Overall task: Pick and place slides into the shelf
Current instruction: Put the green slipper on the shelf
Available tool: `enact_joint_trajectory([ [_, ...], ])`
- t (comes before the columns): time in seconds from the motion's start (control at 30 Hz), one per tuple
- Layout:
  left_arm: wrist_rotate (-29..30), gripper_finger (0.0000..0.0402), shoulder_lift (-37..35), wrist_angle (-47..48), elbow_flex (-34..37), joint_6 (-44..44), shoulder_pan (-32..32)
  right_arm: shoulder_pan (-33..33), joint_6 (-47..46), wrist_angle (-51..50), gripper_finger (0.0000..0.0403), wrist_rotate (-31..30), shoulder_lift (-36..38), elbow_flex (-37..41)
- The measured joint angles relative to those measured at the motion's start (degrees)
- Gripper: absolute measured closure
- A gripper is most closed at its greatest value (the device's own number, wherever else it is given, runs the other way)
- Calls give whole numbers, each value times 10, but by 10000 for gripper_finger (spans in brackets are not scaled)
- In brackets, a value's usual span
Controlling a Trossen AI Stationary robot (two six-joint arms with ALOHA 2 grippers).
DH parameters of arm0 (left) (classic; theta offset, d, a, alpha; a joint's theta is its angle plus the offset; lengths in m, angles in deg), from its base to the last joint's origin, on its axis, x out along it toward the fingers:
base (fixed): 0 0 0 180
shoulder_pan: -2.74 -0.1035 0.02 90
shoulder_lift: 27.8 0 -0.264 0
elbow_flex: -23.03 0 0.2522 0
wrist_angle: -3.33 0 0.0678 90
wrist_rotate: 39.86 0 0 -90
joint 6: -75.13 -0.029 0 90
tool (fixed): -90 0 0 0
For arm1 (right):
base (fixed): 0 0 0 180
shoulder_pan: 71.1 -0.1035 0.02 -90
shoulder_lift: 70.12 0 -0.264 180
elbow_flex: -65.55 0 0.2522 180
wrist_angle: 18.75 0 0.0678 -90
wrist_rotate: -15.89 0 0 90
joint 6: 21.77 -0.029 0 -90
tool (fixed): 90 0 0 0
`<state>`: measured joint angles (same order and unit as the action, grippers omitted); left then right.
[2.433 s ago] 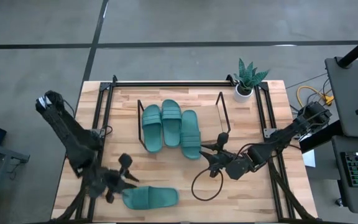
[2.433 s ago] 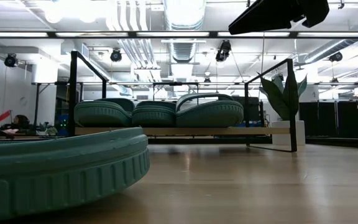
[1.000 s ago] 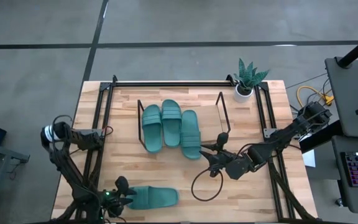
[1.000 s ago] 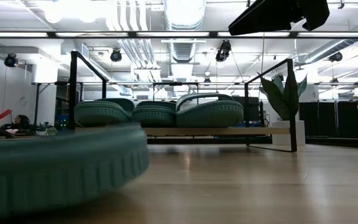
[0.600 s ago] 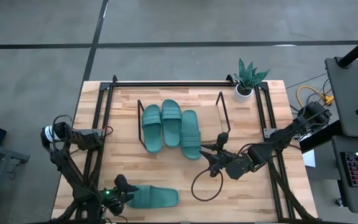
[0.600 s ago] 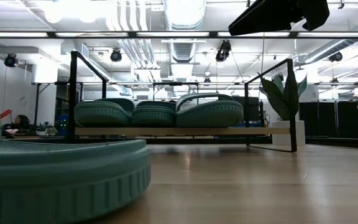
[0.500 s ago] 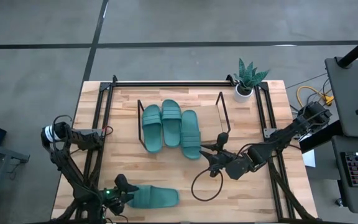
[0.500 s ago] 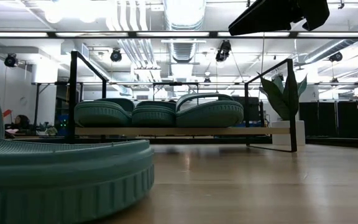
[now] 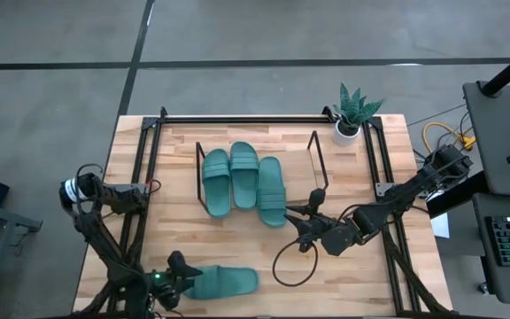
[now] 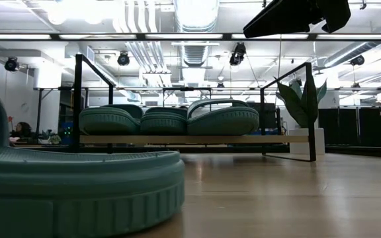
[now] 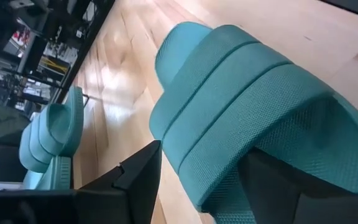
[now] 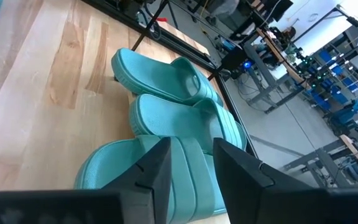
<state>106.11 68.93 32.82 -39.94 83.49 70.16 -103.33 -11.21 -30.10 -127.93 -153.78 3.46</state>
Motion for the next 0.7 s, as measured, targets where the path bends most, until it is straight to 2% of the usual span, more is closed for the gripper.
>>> enact_joint_trajectory([
  [0.17,-19,258,0,-3,0,1,-11,0,0,0,299,2,0,0],
  [0.43,-3,391,-1,-3,-1,-30,-17,0,15,0,308,2,0,0],
  [0.57,20,397,-16,0,-1,-78,-17,0,20,0,312,2,0,0],
  [0.7,29,400,-61,8,-1,-117,-17,-1,30,-1,315,0,3,0],
])
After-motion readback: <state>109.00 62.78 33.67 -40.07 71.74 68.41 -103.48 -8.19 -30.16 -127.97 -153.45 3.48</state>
